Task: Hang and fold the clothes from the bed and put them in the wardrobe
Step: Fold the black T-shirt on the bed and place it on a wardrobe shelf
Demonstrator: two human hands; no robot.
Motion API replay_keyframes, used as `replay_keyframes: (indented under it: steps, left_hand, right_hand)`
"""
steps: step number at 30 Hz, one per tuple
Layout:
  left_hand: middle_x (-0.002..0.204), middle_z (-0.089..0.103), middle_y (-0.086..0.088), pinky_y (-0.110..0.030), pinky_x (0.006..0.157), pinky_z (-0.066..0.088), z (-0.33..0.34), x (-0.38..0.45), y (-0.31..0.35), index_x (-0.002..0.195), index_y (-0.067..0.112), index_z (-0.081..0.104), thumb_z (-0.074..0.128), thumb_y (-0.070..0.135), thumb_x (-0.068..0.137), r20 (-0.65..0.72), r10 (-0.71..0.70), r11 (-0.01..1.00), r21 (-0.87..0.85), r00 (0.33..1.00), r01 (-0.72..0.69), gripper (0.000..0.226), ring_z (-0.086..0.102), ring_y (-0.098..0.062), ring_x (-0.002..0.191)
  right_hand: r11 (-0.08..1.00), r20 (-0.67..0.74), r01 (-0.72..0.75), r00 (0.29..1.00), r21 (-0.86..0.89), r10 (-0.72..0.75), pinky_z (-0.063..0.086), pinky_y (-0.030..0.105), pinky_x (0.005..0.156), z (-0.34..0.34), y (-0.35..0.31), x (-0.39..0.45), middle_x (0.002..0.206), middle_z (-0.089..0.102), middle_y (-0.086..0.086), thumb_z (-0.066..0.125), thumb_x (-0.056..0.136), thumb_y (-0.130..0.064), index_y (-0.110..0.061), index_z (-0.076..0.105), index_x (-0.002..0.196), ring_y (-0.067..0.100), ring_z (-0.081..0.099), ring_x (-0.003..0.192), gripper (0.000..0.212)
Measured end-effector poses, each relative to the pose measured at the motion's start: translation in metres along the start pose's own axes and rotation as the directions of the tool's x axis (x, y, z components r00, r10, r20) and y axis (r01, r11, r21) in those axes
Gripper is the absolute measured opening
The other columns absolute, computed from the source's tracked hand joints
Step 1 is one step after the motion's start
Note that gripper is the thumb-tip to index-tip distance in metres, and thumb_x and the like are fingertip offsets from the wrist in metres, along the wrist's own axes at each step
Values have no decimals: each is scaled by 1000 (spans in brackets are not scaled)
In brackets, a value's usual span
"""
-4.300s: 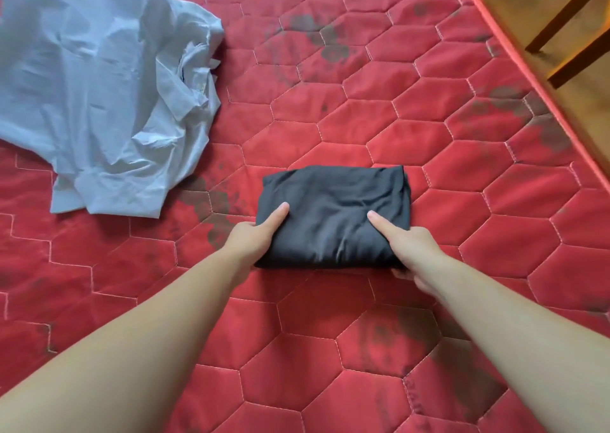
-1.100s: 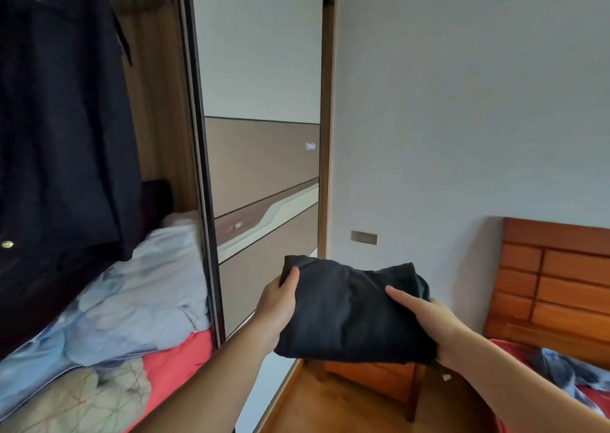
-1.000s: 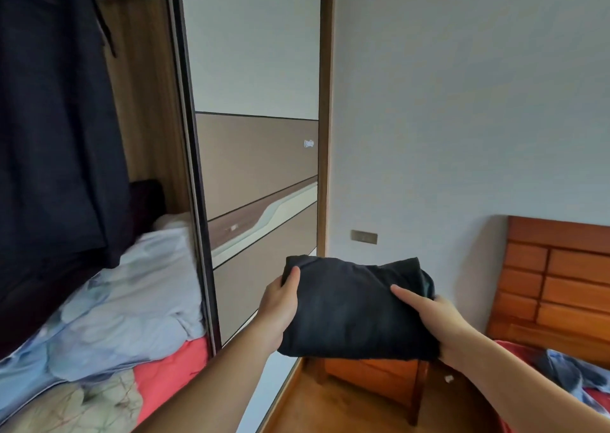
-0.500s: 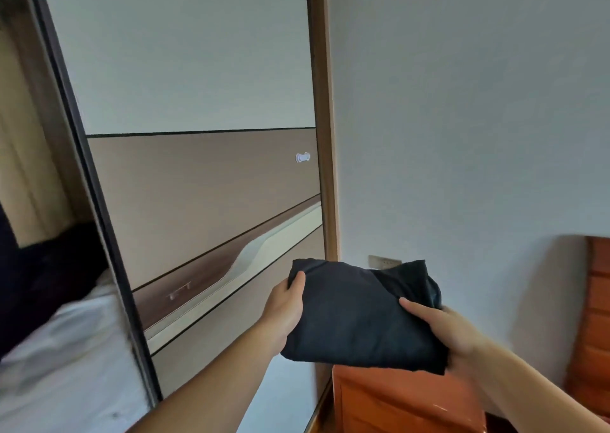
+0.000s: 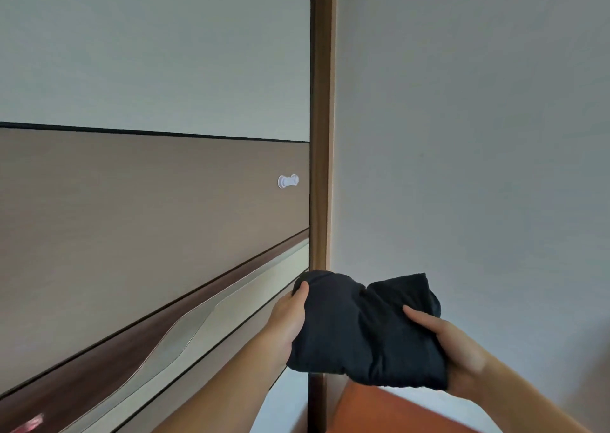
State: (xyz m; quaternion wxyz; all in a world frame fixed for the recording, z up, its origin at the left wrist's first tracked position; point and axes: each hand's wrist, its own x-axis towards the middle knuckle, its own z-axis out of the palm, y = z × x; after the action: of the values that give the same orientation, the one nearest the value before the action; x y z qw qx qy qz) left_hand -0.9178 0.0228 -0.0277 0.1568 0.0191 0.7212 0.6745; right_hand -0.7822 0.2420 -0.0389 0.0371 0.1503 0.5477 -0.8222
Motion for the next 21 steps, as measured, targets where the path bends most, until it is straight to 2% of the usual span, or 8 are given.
replay_keyframes:
  steps: [3, 5, 8, 11, 13, 16, 21]
  left_hand:
    - [106, 57, 4, -33, 77, 45, 17, 59, 20, 134, 26, 51, 40, 56, 97, 7, 3, 1000, -24, 1000, -3, 49, 55, -16, 86]
    - [106, 59, 5, -35, 81, 45, 28, 92, 31, 127, 28, 53, 39, 57, 97, 21, -9, 1000, -24, 1000, 9, 44, 57, -18, 90]
    - [97, 61, 9, -30, 66, 47, 44, 138, 43, 110, 33, 53, 38, 58, 97, 40, -31, 999, -25, 999, 32, 32, 59, -16, 89]
    - [98, 63, 9, -28, 60, 47, 63, 184, 45, 104, 34, 54, 40, 57, 97, 22, -46, 999, -19, 999, 46, 28, 61, -16, 90]
    - [99, 63, 9, -28, 61, 48, 77, 211, 45, 105, 34, 56, 40, 57, 97, 7, -55, 998, -5, 998, 55, 29, 61, -16, 91]
    - [102, 65, 8, -30, 65, 52, 95, 246, 48, 111, 33, 58, 41, 56, 97, -14, -67, 997, 29, 998, 67, 32, 63, -17, 95]
    - [113, 65, 3, -33, 76, 57, 106, 302, 64, 123, 25, 57, 49, 44, 97, -16, -59, 993, 102, 998, 60, 33, 63, -19, 101]
  right_hand:
    - [1000, -52, 31, 998, -1, -31, 58, 41, 63, -15, -30, 47, 112, 71, 18, 83, 63, -31, -7, 70, 112, 38, 70, 94, 57]
    - [998, -78, 57, 995, 8, -56, 58, 40, 61, -25, -48, 77, 109, 72, 17, 81, 62, -30, -7, 67, 114, 37, 72, 90, 58]
    - [996, -90, 79, 993, 42, -74, 58, 41, 60, -46, -71, 126, 107, 72, 18, 79, 64, -29, -7, 65, 115, 38, 72, 87, 57]
    - [995, -94, 75, 993, 68, -69, 58, 52, 71, -69, -91, 176, 107, 72, 18, 80, 63, -29, -8, 63, 117, 41, 70, 91, 61]
    - [995, -83, 54, 995, 84, -47, 57, 55, 76, -83, -105, 206, 108, 72, 18, 79, 63, -29, -8, 64, 117, 41, 70, 91, 60]
    - [991, -15, 59, 998, 119, -57, 59, 47, 63, -100, -127, 248, 107, 72, 18, 77, 66, -28, -6, 64, 115, 37, 72, 88, 55]
    - [984, 16, 89, 996, 157, -93, 59, 41, 60, -115, -158, 306, 107, 73, 14, 75, 67, -29, -11, 64, 117, 34, 73, 88, 54]
